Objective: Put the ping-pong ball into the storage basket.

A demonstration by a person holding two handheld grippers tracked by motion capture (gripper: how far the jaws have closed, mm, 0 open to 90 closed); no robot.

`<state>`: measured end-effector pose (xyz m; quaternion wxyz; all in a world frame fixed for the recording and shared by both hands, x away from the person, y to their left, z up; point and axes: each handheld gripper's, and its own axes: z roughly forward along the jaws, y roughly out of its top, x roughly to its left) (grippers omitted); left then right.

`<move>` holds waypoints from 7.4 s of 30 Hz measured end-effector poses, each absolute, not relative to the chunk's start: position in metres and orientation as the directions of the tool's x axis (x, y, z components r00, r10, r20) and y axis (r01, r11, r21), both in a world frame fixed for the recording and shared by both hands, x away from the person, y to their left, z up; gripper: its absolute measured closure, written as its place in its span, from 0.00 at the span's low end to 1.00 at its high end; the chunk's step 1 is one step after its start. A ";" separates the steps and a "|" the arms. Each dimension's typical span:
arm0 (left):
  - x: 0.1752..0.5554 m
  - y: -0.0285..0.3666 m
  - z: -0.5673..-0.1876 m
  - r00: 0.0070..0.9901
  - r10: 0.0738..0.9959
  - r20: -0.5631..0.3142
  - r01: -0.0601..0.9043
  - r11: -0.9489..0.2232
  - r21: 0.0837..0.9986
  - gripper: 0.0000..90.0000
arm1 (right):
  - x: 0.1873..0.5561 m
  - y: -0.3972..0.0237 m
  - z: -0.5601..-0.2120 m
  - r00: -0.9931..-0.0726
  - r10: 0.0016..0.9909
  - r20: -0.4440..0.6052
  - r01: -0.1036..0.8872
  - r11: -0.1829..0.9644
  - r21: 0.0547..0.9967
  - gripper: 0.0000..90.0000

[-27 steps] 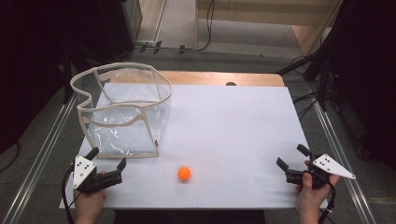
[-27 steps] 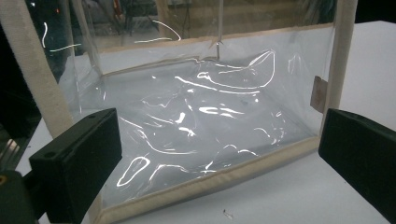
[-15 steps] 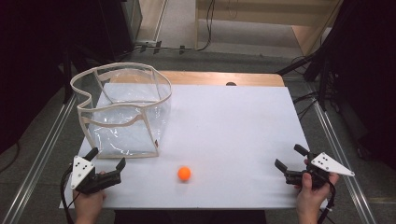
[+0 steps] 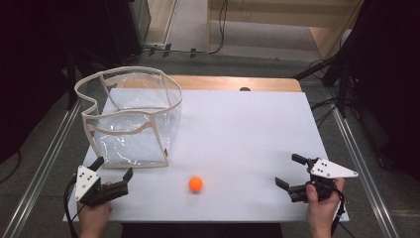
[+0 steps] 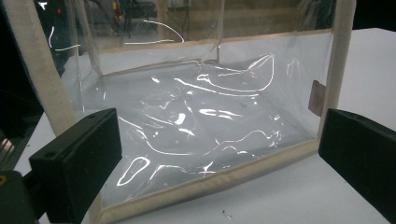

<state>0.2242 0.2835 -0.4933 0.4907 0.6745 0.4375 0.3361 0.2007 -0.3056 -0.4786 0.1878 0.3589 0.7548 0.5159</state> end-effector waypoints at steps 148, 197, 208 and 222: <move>0.220 0.281 -0.489 0.477 0.879 0.012 0.207 -0.125 0.970 0.00 | 0.261 -0.050 -0.477 -0.914 0.405 0.021 0.362 0.792 0.492 0.26; 0.221 0.280 -0.489 0.478 0.878 0.014 0.206 -0.127 0.970 0.00 | 0.265 -0.040 -0.481 -0.917 0.399 0.034 0.370 0.814 0.447 0.53; 0.220 0.281 -0.489 0.479 0.878 0.014 0.206 -0.128 0.970 0.00 | 0.270 -0.048 -0.469 -0.919 0.392 0.041 0.365 0.806 0.467 0.53; 0.221 0.280 -0.489 0.478 0.878 0.015 0.205 -0.128 0.970 0.00 | 0.275 -0.053 -0.457 -0.923 0.382 0.049 0.358 0.805 0.474 0.53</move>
